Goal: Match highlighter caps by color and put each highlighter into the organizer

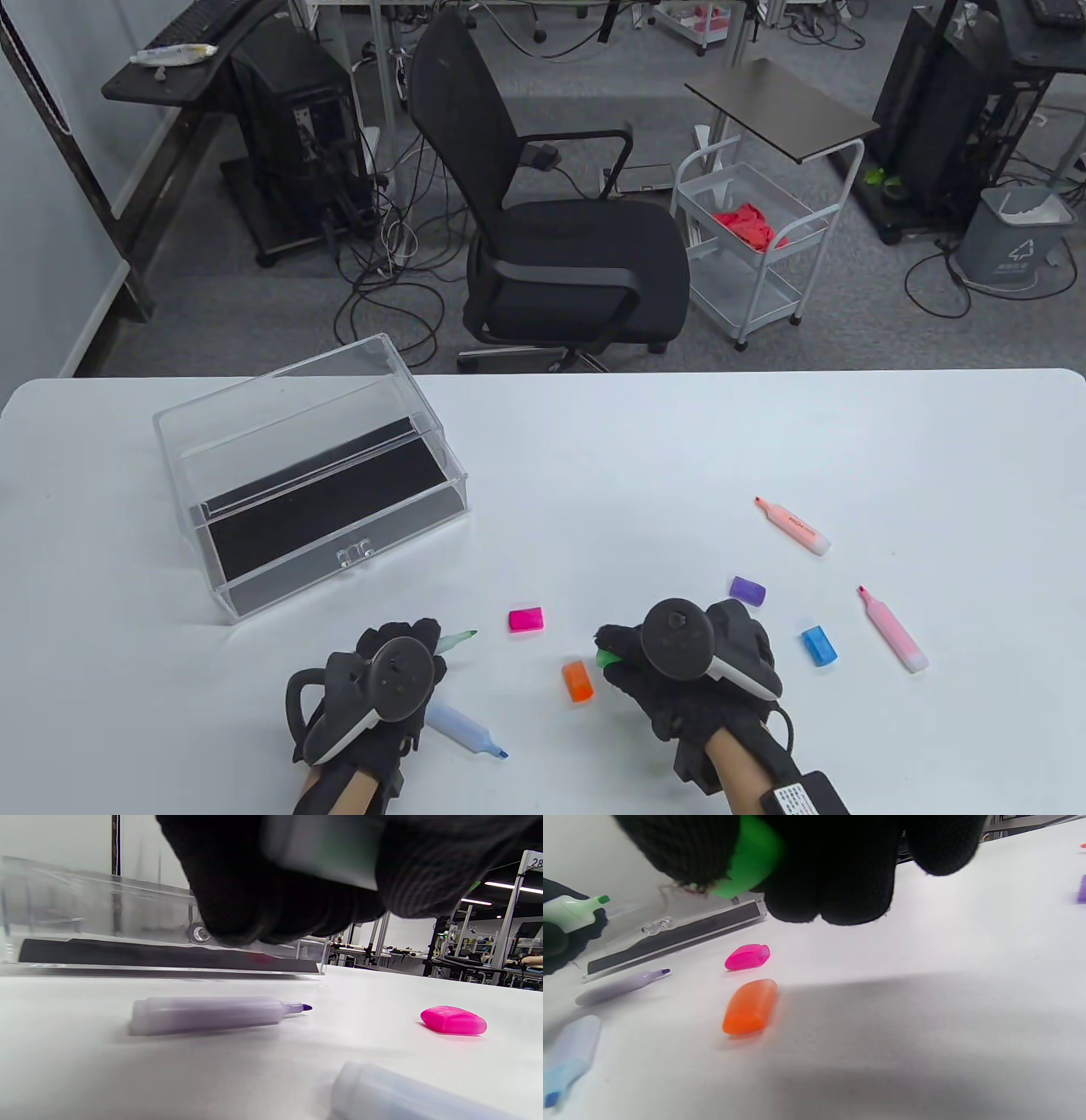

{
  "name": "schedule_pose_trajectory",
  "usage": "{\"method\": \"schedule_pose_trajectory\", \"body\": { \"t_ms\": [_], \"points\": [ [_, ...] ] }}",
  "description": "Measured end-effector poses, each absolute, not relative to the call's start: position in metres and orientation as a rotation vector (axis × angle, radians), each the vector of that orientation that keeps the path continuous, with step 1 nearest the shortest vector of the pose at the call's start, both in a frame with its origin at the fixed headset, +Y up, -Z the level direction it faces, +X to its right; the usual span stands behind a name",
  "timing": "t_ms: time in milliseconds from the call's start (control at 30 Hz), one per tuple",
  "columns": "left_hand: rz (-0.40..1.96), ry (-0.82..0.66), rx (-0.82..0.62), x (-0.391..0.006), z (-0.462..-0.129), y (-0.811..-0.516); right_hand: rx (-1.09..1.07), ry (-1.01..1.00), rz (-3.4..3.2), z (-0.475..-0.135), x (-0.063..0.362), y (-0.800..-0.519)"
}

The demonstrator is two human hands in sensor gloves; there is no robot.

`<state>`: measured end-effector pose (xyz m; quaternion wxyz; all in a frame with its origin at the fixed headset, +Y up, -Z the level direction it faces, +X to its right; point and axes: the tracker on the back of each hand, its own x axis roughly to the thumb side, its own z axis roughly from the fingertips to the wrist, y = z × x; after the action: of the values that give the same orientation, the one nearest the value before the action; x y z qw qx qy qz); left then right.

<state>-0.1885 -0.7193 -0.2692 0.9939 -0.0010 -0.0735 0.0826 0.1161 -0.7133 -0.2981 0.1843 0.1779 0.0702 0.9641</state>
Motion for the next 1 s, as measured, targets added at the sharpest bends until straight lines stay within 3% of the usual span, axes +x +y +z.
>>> {"method": "schedule_pose_trajectory", "body": {
  "t_ms": [467,1000],
  "points": [
    [0.252,-0.193,-0.06,-0.182,-0.267,-0.721,0.474,0.076,2.564,-0.298,0.081,-0.706],
    [0.271,-0.242,-0.077,-0.174,-0.266,-0.727,0.487,0.078,2.47,-0.295,0.059,-0.725]
  ]
}}
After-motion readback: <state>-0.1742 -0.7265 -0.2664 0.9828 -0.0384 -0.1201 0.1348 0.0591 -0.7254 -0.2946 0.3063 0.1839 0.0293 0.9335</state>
